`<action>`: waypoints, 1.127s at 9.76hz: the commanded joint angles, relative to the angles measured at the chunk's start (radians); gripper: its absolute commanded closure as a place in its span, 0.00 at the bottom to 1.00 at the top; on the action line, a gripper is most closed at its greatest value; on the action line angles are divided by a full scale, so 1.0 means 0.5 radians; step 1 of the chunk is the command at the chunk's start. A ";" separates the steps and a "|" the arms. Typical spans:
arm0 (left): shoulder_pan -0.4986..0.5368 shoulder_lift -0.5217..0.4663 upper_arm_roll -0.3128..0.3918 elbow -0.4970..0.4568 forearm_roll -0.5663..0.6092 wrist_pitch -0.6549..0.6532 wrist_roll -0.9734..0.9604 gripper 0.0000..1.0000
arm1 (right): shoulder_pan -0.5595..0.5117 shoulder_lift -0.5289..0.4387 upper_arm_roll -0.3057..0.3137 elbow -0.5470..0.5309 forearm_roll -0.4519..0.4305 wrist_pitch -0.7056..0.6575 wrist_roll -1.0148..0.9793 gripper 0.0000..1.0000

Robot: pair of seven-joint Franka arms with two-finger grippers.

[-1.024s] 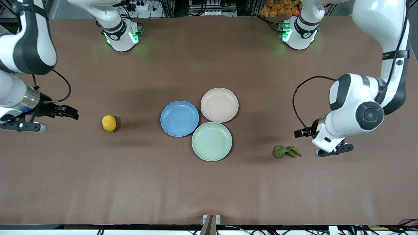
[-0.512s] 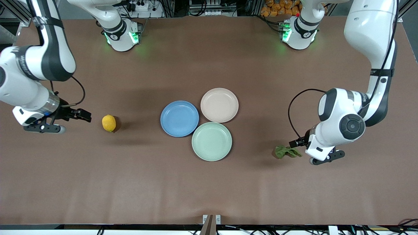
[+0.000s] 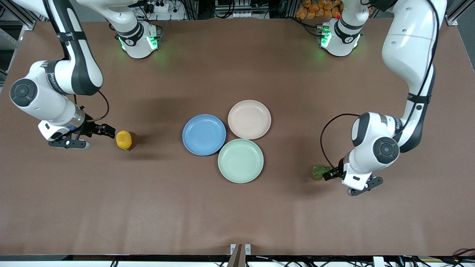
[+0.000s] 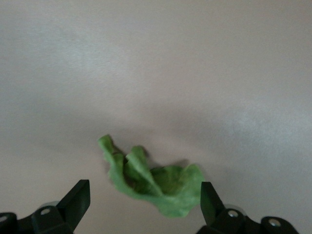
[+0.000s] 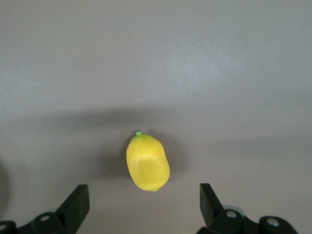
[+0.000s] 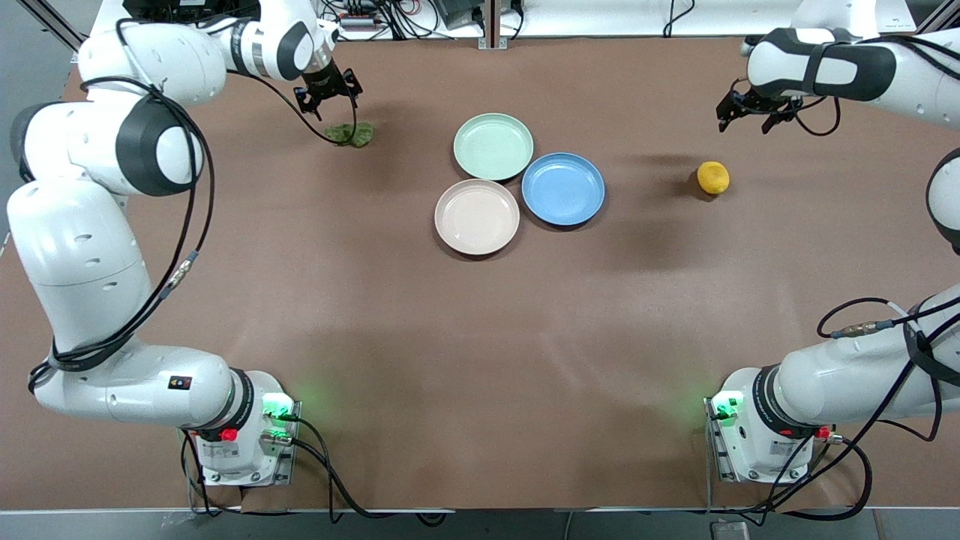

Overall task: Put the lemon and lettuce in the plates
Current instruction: 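Close the right gripper on the lemon while the left gripper grasps the lettuce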

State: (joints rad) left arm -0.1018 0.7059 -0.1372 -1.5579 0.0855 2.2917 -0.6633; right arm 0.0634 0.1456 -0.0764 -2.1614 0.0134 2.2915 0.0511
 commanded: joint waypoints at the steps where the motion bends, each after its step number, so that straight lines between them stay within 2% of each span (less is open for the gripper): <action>1: -0.027 0.061 0.001 0.060 0.059 0.028 -0.078 0.00 | 0.005 0.055 -0.001 -0.083 0.022 0.138 0.005 0.00; 7: -0.054 0.128 -0.002 0.048 0.197 0.028 -0.057 0.00 | 0.011 0.224 -0.001 -0.092 0.019 0.273 0.005 0.00; 11: -0.070 0.147 -0.002 0.045 0.194 0.028 -0.072 0.00 | 0.042 0.325 -0.001 -0.184 0.019 0.525 0.005 0.00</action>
State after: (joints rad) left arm -0.1334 0.7669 -0.1388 -1.5490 0.1522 2.3041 -0.6681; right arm 0.0781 0.2928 -0.0755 -2.2400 0.0134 2.5209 0.0511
